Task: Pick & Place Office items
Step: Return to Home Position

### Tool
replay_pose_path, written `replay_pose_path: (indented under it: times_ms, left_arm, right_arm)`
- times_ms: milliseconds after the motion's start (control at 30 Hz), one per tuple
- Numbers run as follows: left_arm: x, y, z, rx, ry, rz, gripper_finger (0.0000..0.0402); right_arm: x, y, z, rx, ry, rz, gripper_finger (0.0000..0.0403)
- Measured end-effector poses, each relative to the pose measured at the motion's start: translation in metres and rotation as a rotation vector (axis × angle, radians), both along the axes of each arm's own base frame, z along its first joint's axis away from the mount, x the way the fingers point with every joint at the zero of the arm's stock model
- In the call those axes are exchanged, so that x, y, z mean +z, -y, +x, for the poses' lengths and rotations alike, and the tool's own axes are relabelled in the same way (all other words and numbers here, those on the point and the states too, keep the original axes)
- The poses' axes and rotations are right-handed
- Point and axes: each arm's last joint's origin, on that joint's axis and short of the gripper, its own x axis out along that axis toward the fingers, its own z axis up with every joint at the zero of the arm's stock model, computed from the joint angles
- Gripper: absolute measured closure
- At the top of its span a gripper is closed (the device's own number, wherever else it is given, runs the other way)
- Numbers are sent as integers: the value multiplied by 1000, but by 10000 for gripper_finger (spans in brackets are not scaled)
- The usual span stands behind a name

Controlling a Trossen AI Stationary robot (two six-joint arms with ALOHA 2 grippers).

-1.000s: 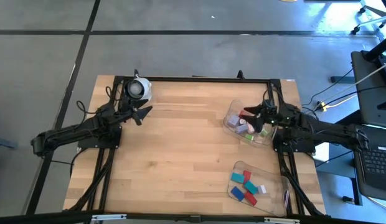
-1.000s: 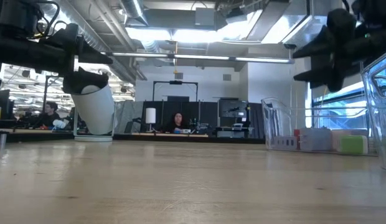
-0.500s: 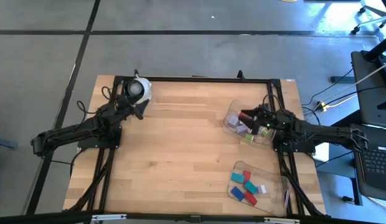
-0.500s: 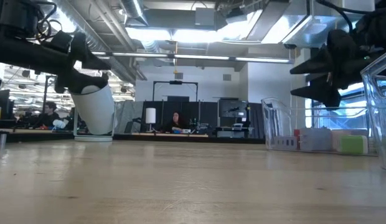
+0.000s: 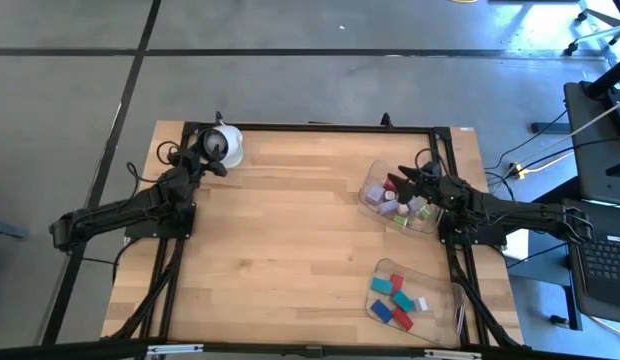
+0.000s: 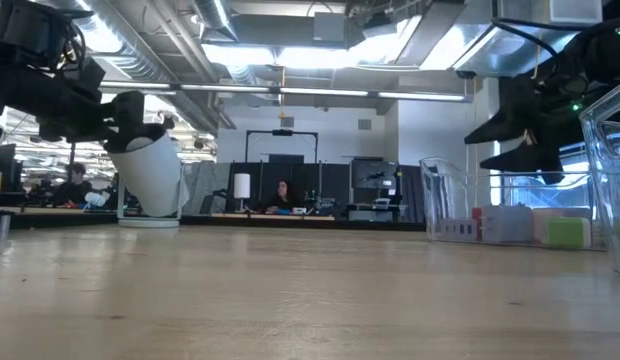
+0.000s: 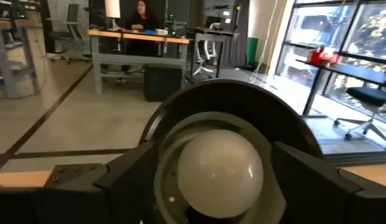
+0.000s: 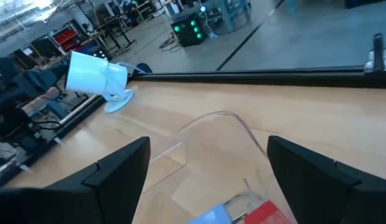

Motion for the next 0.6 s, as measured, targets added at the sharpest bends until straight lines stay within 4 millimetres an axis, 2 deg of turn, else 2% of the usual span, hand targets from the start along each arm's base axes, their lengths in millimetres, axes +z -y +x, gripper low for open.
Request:
replay_pose_path:
  times_ms: [600]
  left_arm:
    - [0, 0, 0, -8, 0, -3, 95]
  right_arm:
    - [0, 0, 0, 14, 2, 5, 76]
